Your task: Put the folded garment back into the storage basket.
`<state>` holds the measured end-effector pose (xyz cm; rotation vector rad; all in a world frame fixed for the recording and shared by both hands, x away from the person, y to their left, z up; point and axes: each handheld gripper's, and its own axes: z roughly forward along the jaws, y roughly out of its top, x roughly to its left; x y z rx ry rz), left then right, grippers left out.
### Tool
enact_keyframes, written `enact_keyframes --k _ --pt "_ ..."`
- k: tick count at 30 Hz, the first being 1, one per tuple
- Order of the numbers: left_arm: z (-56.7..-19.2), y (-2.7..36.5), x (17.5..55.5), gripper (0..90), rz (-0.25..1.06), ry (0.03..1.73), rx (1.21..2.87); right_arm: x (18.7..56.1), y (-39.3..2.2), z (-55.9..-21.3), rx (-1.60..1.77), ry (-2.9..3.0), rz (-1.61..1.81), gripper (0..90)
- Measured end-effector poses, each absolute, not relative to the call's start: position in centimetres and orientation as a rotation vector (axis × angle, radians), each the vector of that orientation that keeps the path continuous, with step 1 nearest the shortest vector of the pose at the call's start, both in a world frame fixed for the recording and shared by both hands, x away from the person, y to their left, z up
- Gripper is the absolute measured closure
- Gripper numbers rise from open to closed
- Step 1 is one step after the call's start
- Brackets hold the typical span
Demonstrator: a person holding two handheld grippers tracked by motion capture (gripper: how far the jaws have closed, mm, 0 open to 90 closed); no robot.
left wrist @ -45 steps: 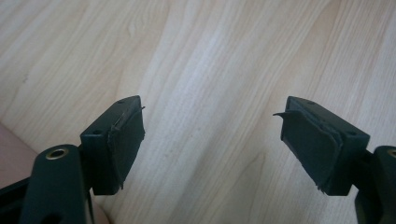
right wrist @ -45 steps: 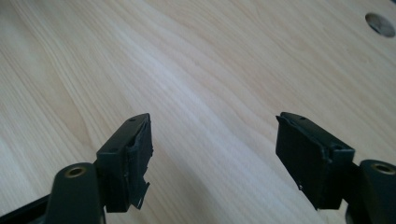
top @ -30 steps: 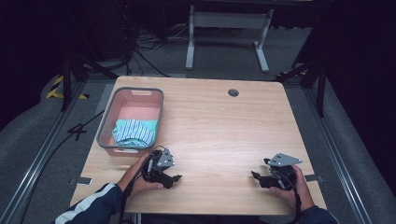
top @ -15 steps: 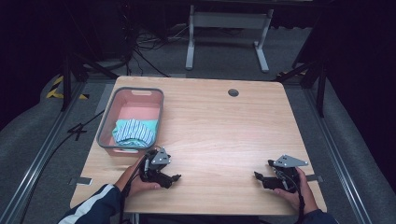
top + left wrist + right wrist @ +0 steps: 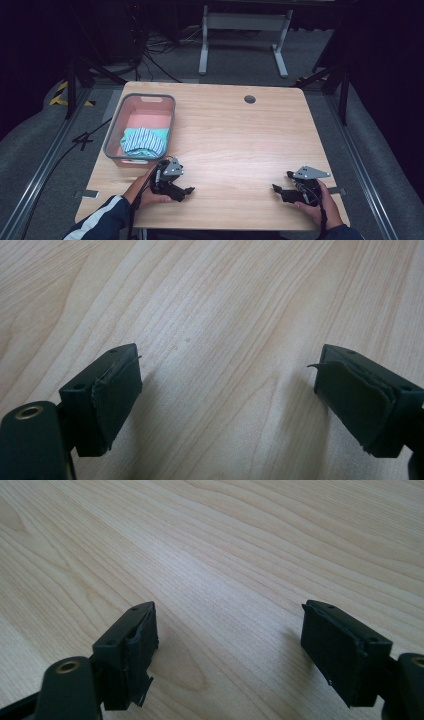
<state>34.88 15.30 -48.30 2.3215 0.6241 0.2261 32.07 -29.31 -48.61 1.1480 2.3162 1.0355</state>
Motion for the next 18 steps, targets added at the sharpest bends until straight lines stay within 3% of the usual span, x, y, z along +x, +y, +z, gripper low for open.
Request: enact_keyframes --k 18 --pt "-48.3 15.3 34.84 12.0 0.231 0.625 2.32 32.1 -29.38 -48.61 1.147 2.319 1.04 22.6"
